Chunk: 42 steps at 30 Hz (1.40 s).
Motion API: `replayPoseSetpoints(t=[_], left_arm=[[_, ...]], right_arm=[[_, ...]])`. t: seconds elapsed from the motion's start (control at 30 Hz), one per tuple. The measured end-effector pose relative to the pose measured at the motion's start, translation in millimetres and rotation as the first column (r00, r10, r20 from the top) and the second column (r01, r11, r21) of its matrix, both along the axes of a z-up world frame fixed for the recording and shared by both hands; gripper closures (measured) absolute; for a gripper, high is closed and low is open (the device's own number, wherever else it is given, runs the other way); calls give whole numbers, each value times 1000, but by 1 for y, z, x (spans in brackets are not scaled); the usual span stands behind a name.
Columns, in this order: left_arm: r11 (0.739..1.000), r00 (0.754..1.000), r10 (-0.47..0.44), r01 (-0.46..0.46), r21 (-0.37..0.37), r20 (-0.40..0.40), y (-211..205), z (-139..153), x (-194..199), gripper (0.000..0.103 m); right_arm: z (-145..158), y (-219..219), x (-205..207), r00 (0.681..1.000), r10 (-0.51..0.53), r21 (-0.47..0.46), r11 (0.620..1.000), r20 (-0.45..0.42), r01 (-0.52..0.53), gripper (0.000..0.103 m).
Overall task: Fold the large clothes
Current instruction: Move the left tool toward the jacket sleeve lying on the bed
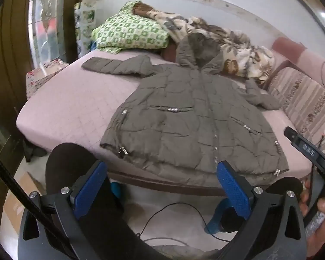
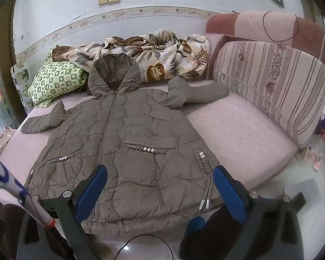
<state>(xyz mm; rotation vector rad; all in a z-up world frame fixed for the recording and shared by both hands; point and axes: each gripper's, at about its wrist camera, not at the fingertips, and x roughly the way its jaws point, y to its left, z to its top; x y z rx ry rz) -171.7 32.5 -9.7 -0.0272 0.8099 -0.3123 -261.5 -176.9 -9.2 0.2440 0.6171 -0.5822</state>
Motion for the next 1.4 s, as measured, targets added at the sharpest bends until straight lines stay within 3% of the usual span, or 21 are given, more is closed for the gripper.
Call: replayPoseSetpoints(t=[0.23, 0.37, 0.67, 0.83, 1.07, 1.23, 1.4], left_arm=[[995, 996, 70, -65, -82, 54, 27, 14, -11, 1], [996, 992, 40, -31, -79, 116, 24, 26, -23, 1], [997, 984, -40, 27, 76, 176, -3, 38, -27, 1], [987, 980, -81, 54, 150, 182, -15, 48, -4, 1], [986, 973, -15, -24, 164, 232, -10, 58, 45, 1], [979, 978, 30, -70, 189, 205, -5, 47, 88, 1], [975, 988, 91, -114, 191, 127, 9, 26, 143, 1]], right_arm=[[1, 18, 0, 1000, 22, -10, 1000, -17, -22, 3], [2, 23, -13, 999, 48, -17, 999, -3, -48, 3], [25, 38, -21, 995, 79, -86, 994, 55, -74, 3], [35, 27, -13, 997, 78, -37, 996, 30, -77, 3], [40, 13, 9, 997, 70, -18, 997, 41, -69, 3], [32, 4, 34, 997, 72, -26, 997, 16, -71, 3], [26, -3, 62, 997, 77, -27, 997, -8, -77, 3]])
